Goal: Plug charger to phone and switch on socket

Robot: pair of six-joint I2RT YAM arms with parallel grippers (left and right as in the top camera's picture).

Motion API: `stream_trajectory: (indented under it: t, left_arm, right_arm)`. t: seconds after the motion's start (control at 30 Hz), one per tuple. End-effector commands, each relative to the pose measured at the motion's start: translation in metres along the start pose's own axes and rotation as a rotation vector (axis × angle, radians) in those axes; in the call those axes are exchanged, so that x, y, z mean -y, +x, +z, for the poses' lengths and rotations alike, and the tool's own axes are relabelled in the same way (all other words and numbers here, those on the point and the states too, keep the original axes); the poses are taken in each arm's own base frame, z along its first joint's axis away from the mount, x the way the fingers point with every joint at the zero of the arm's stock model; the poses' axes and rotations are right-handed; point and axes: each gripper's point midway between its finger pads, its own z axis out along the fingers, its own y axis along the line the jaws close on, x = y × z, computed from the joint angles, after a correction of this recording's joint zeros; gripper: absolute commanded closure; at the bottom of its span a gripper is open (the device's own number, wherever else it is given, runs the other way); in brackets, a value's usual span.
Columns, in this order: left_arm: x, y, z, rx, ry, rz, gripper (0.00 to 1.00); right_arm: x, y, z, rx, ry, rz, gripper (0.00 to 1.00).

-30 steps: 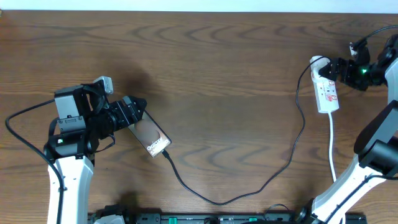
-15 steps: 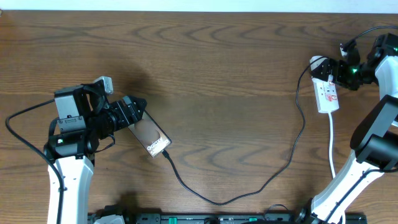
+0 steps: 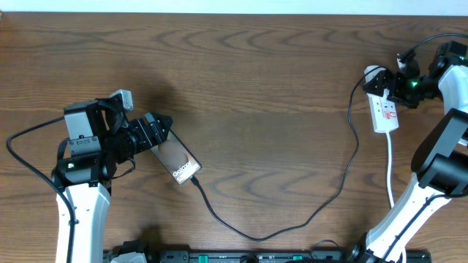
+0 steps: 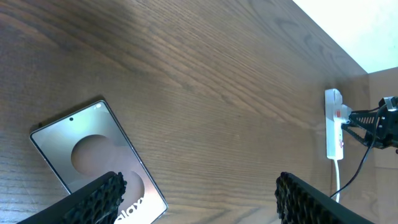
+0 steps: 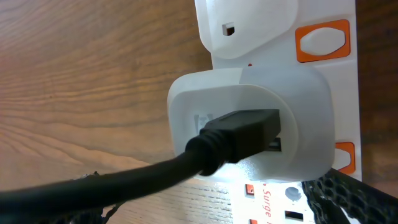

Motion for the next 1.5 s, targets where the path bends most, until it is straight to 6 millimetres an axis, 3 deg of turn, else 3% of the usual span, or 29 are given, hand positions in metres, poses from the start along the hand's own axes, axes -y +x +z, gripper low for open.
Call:
stream_trajectory:
  t: [0.0,0.13,0.4,1.07,1.47]
  left_arm:
    - [0.004,-0.005,-0.003,0.013,0.009,0.023,0.2]
    - [0.004,-0.005,-0.003,0.013,0.009,0.023,0.2]
    - [0.004,-0.005,-0.003,0.013,0.009,0.023,0.2]
    - [0.004,-0.005,-0.003,0.013,0.009,0.023,0.2]
    - [0.004,-0.005,-0.003,0.012,0.009,0.023,0.2]
  right_arm:
    - [-0.001,0.02,0.036,-0.097,-0.022,0.034,0.01]
    - [0.016,0.02,0.023,-0.095,0.069,0.055,0.01]
    - [0.024,-0.009,-0.014,-0.009,0.095,0.054,0.01]
    - [0.003,-0.016,-0.008,0.012,0.011,0.081,0.01]
    - [0.003,-0.003,0.006,-0.018,-0.007,0.109,0.01]
